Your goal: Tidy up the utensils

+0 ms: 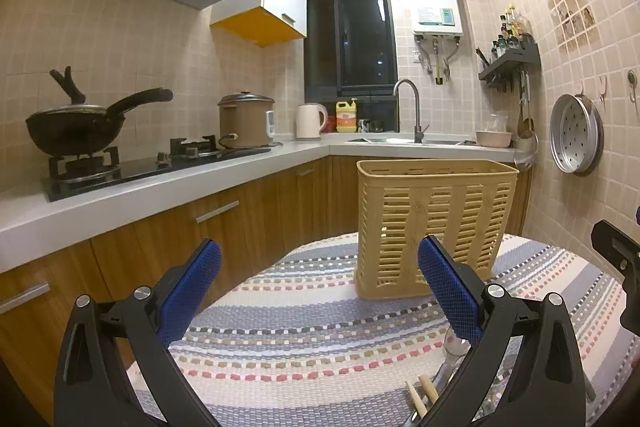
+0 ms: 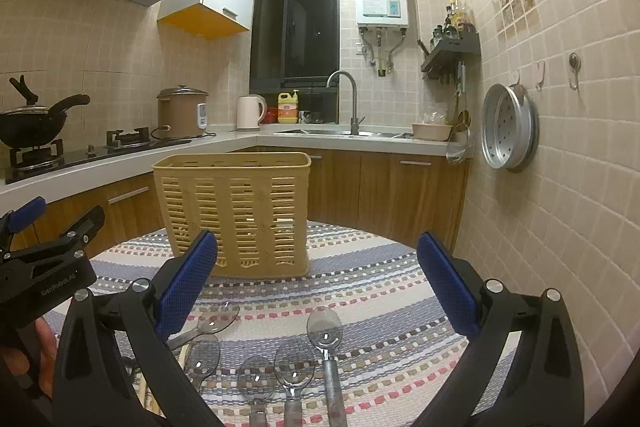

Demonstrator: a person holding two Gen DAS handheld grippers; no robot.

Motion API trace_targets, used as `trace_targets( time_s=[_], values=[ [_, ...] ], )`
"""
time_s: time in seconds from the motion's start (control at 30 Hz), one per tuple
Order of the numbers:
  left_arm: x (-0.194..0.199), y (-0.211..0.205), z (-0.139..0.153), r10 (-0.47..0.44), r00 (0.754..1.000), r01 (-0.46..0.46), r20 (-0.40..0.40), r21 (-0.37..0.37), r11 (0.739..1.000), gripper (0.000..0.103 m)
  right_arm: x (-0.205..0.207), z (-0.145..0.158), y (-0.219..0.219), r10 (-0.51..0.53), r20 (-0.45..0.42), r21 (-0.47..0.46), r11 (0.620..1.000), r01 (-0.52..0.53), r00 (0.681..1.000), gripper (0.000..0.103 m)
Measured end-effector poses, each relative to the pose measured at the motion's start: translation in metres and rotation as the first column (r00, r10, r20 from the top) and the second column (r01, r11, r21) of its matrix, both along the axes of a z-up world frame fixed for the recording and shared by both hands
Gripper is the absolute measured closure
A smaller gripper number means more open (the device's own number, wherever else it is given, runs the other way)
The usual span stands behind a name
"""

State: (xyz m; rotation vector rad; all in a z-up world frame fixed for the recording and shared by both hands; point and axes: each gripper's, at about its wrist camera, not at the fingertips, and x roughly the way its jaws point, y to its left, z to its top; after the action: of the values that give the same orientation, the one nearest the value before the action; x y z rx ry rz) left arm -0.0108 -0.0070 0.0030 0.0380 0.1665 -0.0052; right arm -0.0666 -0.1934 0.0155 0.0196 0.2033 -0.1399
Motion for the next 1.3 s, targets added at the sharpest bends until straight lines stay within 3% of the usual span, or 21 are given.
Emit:
trace_targets(
  time_s=[0.53,0.93,1.3],
  values=[
    [0.005,0.003,0.001,0.003,1.0,-0.003,-0.011,-0.001,1.0,0.007,0.006,0.0,-0.002,-0.004,0.001,-0.003,1.0,0.004,1.0,0.008],
    [0.007,0.001,-0.002,0.017,1.0,-0.017,-0.024,0.018,1.0,0.007,0.006,-0.002,-0.01,-0.002,-0.018,0.069,0.998,0.003,1.0,0.008],
    [0.008,0.001,-0.002,0.009,1.0,-0.009,-0.03,0.014,1.0,0.007,0.013,-0.005,-0.009,-0.076,-0.059,0.011,0.997,0.077,0.995,0.008]
  ],
)
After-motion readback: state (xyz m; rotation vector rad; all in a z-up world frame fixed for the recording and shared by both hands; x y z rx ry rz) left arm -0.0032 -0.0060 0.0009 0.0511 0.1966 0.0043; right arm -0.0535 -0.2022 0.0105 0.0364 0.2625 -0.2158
